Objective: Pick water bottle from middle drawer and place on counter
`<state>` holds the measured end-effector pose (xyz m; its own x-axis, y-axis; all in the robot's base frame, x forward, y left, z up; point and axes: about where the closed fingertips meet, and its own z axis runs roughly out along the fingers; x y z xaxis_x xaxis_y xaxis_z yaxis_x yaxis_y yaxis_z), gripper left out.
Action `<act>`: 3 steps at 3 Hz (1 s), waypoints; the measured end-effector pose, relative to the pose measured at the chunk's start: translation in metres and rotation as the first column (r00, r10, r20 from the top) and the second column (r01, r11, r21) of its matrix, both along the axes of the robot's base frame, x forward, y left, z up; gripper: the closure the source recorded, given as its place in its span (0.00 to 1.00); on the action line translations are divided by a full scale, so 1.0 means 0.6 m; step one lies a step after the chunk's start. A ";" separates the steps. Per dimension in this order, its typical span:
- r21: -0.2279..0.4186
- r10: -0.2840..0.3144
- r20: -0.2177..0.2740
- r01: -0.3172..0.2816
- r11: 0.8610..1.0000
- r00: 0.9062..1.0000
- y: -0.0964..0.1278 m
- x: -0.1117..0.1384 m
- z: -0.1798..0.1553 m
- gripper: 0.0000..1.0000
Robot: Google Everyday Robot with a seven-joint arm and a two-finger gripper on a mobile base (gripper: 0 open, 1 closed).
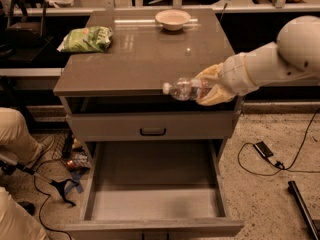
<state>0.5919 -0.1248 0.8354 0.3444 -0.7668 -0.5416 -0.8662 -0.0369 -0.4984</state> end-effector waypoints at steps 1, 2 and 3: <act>0.008 -0.031 0.045 0.031 1.000 0.998 -0.024 0.054 0.077 1.00; 0.022 -0.063 0.041 0.062 0.998 0.997 -0.015 0.111 0.115 1.00; 0.037 -0.093 -0.027 0.094 0.995 0.995 0.020 0.166 0.103 1.00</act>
Offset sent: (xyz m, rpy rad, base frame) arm 0.1096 -0.0022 0.1003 0.0409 -0.0357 -0.1096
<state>0.6917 -0.1130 0.8969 0.2577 -0.7735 -0.5790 -0.8773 0.0638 -0.4756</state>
